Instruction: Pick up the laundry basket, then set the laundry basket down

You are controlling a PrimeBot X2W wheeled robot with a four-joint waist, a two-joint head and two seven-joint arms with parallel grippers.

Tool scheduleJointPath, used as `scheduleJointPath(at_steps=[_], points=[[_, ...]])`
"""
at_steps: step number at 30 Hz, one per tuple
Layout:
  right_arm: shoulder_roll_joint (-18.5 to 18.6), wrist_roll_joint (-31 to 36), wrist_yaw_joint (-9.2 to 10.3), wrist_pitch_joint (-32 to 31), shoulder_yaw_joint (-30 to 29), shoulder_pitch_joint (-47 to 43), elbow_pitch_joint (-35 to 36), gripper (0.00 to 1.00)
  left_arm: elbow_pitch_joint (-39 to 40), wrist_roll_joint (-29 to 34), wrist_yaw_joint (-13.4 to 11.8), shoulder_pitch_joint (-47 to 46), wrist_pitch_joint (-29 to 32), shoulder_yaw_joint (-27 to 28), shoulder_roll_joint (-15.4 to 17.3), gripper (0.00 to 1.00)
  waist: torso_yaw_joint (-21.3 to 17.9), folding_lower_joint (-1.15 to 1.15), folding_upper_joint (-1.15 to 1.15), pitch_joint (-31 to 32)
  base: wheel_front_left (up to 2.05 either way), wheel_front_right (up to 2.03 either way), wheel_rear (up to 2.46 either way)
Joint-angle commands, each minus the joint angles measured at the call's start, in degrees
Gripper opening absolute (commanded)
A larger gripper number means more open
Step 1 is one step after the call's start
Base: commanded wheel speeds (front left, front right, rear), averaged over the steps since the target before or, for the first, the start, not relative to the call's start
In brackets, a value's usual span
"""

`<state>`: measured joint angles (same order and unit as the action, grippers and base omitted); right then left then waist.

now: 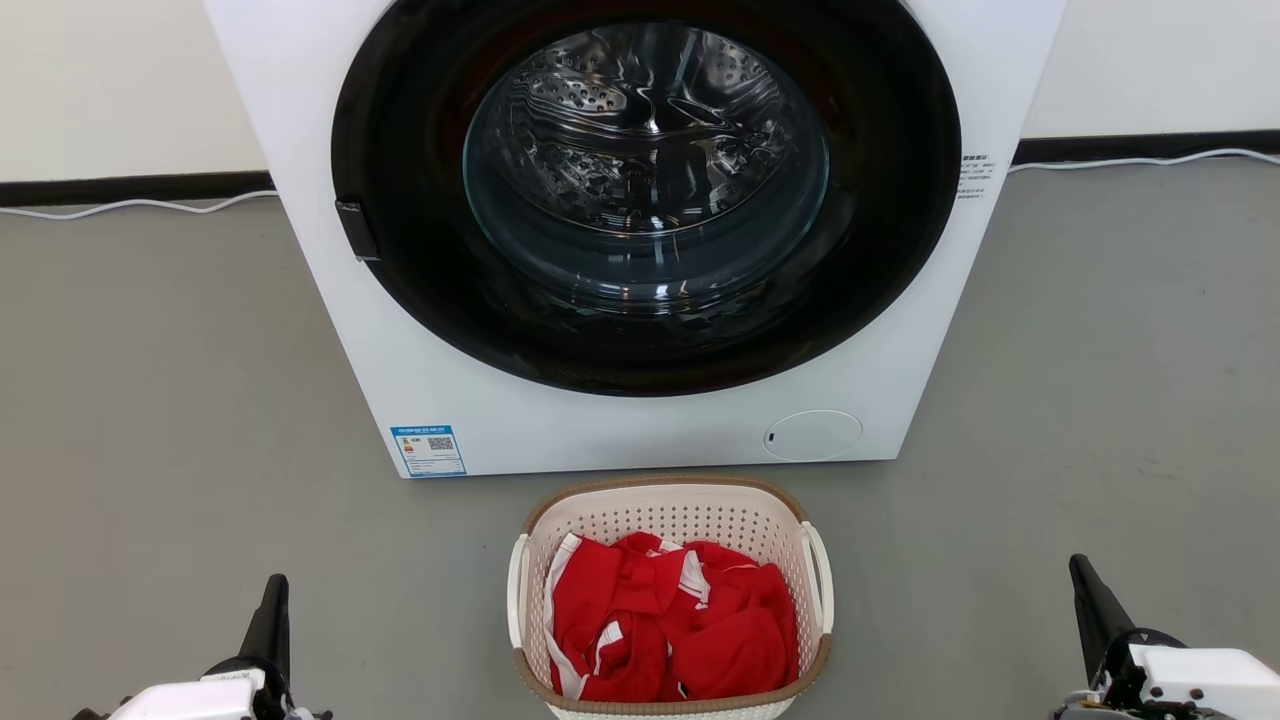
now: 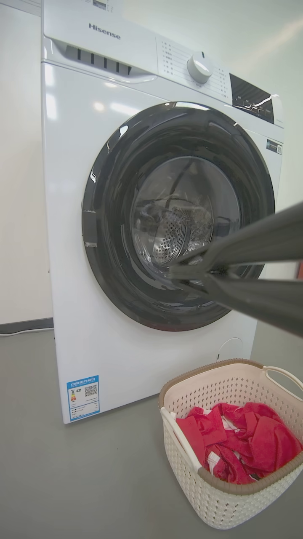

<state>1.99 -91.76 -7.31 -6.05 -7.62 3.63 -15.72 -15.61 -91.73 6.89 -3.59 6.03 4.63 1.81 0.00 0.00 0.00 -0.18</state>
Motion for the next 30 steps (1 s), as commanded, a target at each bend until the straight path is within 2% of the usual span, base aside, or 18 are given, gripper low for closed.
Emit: scheduleJointPath(at_steps=[1,30], points=[[0.9,-0.4,-0.18,-0.4,1.1,2.6,1.7,0.0,1.6,-0.5,0.6,-2.6,0.4,1.9,1.1,0.0,0.0,0.0,0.0,0.0,0.0,0.0,0.0],[0.9,-0.4,-0.18,-0.4,1.1,2.6,1.7,0.0,1.6,-0.5,0.6,-2.6,0.4,1.9,1.1,0.0,0.0,0.0,0.0,0.0,0.0,0.0,0.0]])
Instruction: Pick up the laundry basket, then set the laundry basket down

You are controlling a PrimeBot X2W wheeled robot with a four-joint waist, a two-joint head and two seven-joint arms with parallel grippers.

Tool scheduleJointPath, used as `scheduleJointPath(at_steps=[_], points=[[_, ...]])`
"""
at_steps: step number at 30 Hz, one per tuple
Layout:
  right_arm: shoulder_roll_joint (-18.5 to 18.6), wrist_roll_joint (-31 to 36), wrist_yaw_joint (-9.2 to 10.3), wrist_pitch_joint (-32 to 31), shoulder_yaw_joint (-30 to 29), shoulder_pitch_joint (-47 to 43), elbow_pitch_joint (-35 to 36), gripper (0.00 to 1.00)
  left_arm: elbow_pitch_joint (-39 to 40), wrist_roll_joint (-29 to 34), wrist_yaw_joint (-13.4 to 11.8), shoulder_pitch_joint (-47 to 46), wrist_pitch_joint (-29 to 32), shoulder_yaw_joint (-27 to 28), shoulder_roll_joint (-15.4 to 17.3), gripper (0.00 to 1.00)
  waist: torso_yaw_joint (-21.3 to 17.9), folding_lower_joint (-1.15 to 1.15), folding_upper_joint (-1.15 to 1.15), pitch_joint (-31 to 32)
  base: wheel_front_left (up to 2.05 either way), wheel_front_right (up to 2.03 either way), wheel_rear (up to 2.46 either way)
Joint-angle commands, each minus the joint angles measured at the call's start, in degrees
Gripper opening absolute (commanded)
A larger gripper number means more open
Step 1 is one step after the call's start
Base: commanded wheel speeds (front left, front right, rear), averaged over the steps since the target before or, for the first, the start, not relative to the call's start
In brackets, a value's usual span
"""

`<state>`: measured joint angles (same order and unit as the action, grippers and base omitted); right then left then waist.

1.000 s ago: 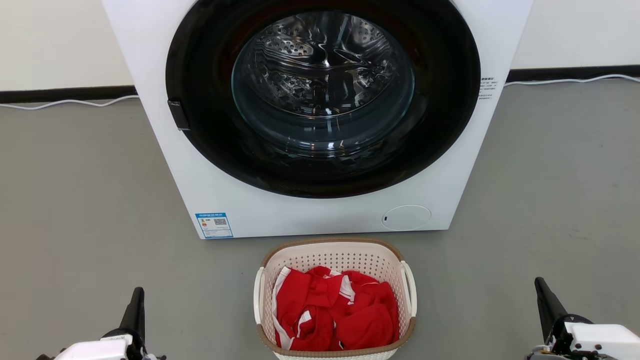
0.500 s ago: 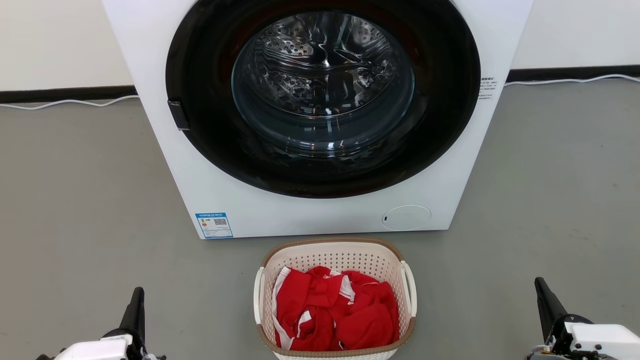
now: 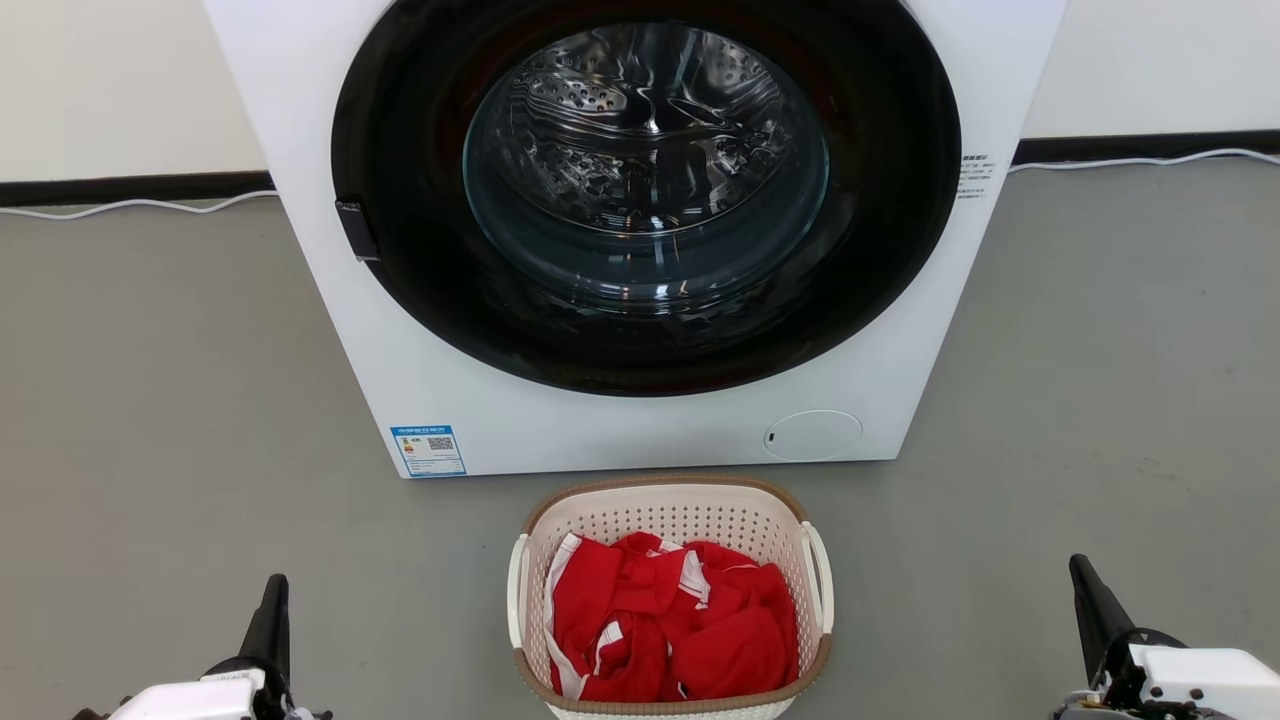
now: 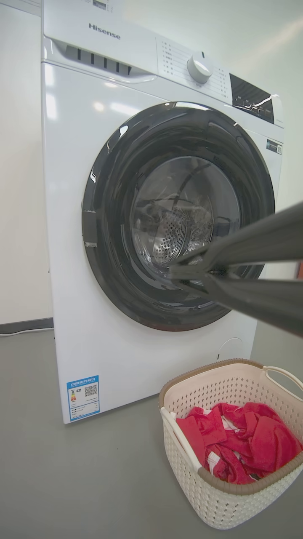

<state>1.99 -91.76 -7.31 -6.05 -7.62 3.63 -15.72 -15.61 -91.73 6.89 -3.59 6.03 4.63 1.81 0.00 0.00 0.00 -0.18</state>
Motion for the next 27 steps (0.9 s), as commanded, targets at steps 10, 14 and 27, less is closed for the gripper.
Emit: scheduleJointPath(at_steps=[10,14,27], points=[[-0.8,0.2,0.0,0.8,0.5,-1.8,-1.2,1.0,-1.7,-0.1,-0.1,1.5,-0.8,-0.9,-0.9,1.0,0.0,0.06,0.0,0.0,0.0,0.0,0.0],[-0.7,0.5,0.0,1.3,0.8,-2.2,-0.7,1.0,-1.6,-0.2,-0.1,1.6,-1.3,-1.5,-0.8,1.0,0.1,0.12,0.0,0.1,0.0,0.0,0.0],[-0.5,5.4,-0.02,3.5,1.3,-3.2,1.5,1.0,-0.9,1.0,0.0,2.0,-3.5,-3.4,-0.6,1.0,0.1,0.0,0.0,0.0,0.0,0.0,0.0]])
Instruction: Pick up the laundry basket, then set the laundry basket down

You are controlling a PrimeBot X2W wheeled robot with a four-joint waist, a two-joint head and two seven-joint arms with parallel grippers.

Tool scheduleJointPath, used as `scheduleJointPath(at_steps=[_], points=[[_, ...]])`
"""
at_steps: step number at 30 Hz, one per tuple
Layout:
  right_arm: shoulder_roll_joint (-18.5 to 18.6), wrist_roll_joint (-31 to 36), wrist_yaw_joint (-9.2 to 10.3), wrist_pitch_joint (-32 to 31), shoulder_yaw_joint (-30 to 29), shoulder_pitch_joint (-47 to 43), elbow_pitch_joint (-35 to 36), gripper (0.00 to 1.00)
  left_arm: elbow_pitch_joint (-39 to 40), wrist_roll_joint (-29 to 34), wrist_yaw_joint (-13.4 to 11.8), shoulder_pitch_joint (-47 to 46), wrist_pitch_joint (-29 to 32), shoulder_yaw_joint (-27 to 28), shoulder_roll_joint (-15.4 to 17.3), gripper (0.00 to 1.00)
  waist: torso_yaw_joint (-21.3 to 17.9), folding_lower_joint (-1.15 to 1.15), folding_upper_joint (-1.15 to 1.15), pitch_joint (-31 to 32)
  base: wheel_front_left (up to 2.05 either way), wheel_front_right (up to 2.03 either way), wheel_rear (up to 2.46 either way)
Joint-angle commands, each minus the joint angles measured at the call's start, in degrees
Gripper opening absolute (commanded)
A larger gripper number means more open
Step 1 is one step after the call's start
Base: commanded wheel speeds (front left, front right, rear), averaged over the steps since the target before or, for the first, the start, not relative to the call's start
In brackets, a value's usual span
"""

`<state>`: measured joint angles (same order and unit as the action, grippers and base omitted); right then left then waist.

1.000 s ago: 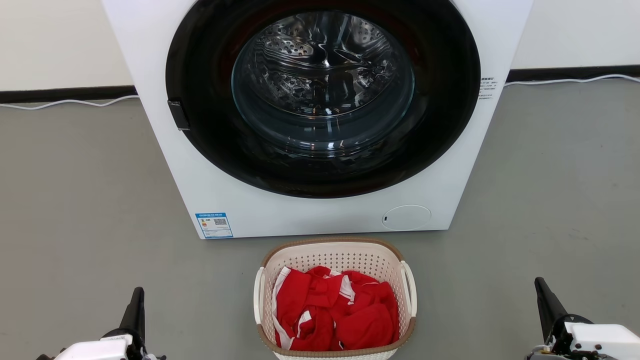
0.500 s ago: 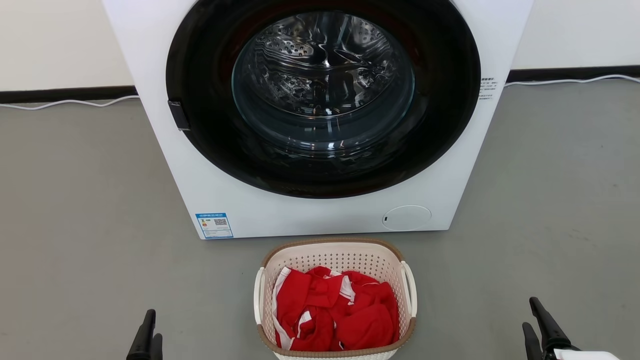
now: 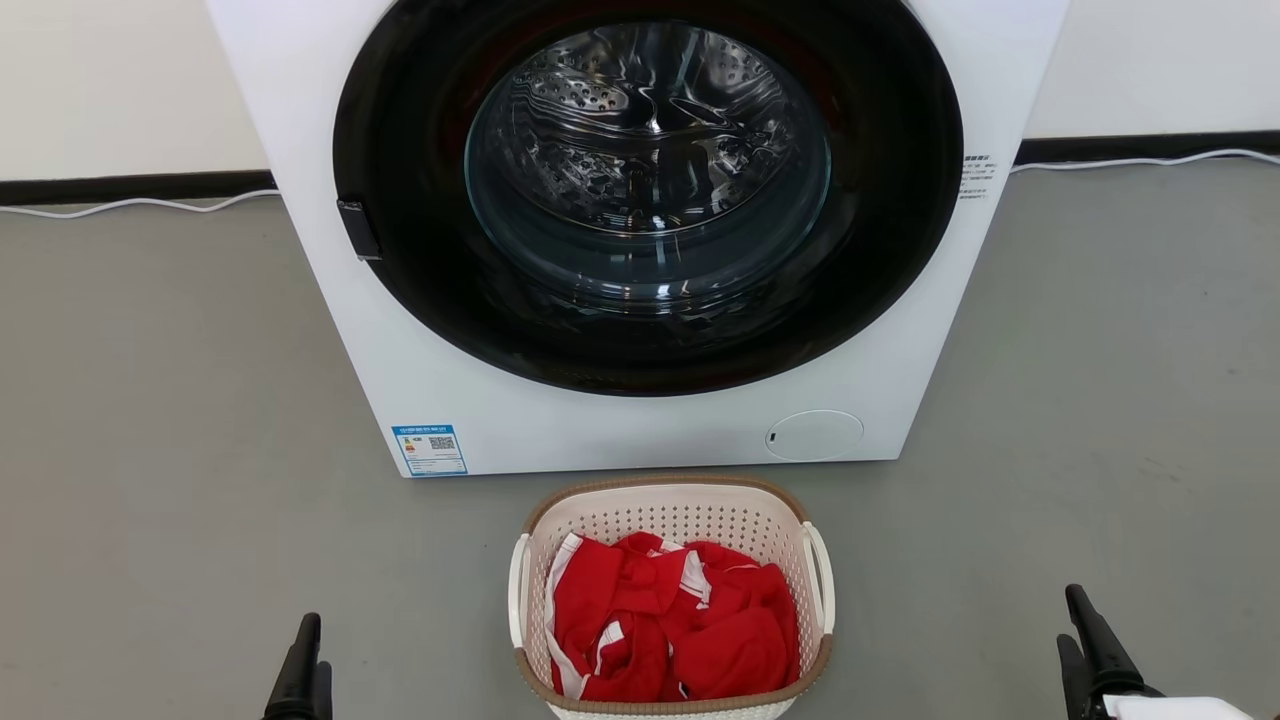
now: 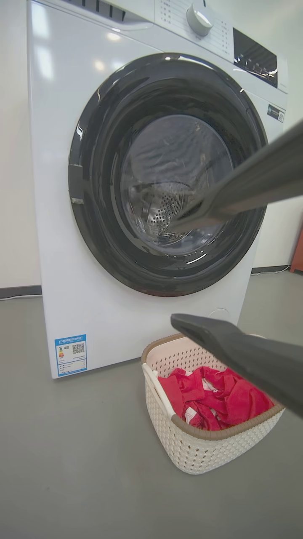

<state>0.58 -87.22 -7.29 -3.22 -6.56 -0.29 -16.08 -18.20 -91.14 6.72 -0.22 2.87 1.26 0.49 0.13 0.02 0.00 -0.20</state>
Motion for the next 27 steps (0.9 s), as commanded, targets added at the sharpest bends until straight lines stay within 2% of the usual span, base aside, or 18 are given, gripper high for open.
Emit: scheduleJointPath(at_steps=[1,14,27], points=[[0.9,1.5,-0.04,0.8,0.2,0.6,2.0,1.0,1.7,0.6,0.2,-1.4,-0.5,-0.1,0.7,1.0,0.0,-0.02,0.0,0.0,0.0,0.0,0.0],[1.1,12.5,-0.06,3.0,1.0,0.1,3.8,1.0,1.4,6.3,0.3,-1.5,-2.7,-1.9,0.9,1.0,0.2,-0.02,0.0,0.2,0.0,0.0,0.0],[1.5,25.2,-0.08,5.3,1.9,0.3,5.7,1.0,0.8,16.8,0.3,-2.1,-5.1,-3.4,1.1,1.0,0.4,-0.02,0.0,0.4,0.0,0.0,0.0]])
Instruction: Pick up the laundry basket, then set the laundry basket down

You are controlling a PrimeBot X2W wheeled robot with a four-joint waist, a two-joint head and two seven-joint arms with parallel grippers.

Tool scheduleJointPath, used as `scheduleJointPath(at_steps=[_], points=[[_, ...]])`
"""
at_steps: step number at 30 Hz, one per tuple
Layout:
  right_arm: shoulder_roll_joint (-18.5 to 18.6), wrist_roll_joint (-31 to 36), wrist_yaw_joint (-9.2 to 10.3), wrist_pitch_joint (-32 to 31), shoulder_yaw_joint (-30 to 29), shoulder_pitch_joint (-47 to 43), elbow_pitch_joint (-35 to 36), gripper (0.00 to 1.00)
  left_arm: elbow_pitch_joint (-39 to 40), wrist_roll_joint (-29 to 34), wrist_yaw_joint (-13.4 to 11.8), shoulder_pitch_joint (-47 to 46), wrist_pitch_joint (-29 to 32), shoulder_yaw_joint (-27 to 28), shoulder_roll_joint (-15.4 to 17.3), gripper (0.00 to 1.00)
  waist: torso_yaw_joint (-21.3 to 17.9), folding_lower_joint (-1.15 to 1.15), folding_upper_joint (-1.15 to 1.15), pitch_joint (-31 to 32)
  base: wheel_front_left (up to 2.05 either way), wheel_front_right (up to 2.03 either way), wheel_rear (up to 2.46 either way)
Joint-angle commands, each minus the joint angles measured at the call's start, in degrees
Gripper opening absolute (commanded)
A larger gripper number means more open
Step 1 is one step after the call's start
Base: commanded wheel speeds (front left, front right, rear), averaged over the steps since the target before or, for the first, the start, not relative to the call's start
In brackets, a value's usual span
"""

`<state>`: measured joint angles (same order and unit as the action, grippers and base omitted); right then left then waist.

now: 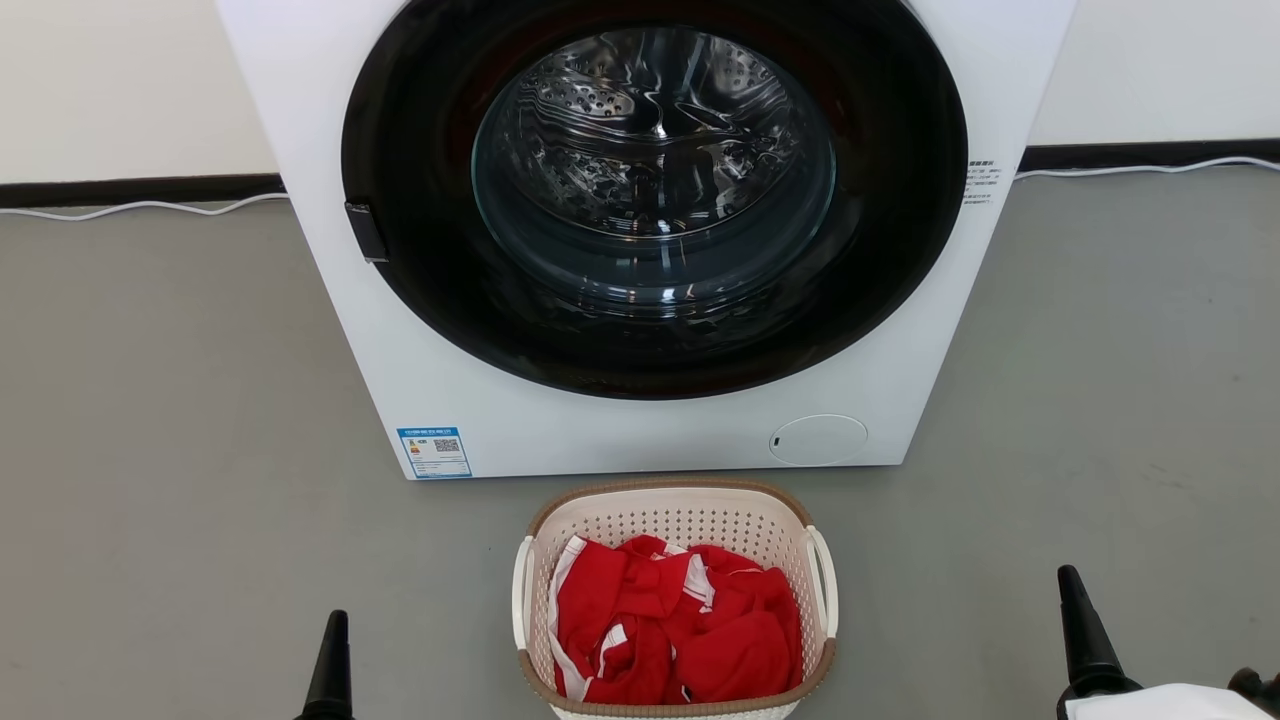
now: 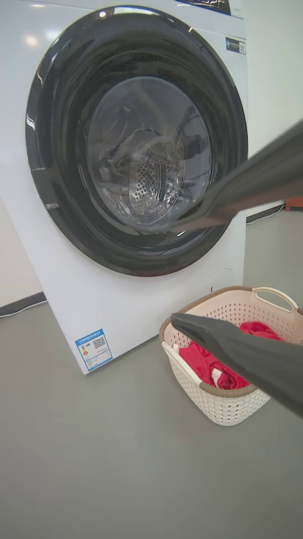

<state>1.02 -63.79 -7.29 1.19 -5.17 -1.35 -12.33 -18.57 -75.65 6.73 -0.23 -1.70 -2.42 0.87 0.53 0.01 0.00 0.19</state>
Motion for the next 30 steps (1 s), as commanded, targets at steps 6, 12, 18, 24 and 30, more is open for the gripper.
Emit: scheduleJointPath(at_steps=[6,12,18,24,30], points=[[1.7,6.5,-0.09,1.8,1.2,1.5,2.3,1.0,0.9,6.4,0.4,-2.7,-1.3,-0.6,0.8,1.0,0.0,-0.01,0.0,0.0,0.0,0.0,0.0],[2.2,12.7,-0.1,2.8,2.0,1.7,1.9,1.0,0.3,12.0,0.4,-3.2,-2.3,-1.0,0.9,1.0,0.0,-0.01,0.0,0.1,0.0,0.0,0.0],[2.4,19.9,-0.11,3.8,3.0,1.8,1.3,1.0,-0.1,18.4,0.4,-3.2,-3.3,-1.2,1.0,1.0,-0.1,-0.01,0.0,0.2,0.0,0.0,0.0],[2.5,26.6,-0.12,4.8,3.5,1.9,1.3,1.0,0.0,24.1,0.5,-3.0,-4.3,-1.4,1.1,1.0,0.1,-0.01,0.0,0.1,0.0,0.0,0.0],[2.4,32.6,-0.13,5.8,4.1,1.6,1.2,1.0,0.6,30.0,-0.1,-2.7,-5.3,-1.8,1.2,1.0,0.2,-0.01,0.0,0.1,0.0,0.0,0.0]])
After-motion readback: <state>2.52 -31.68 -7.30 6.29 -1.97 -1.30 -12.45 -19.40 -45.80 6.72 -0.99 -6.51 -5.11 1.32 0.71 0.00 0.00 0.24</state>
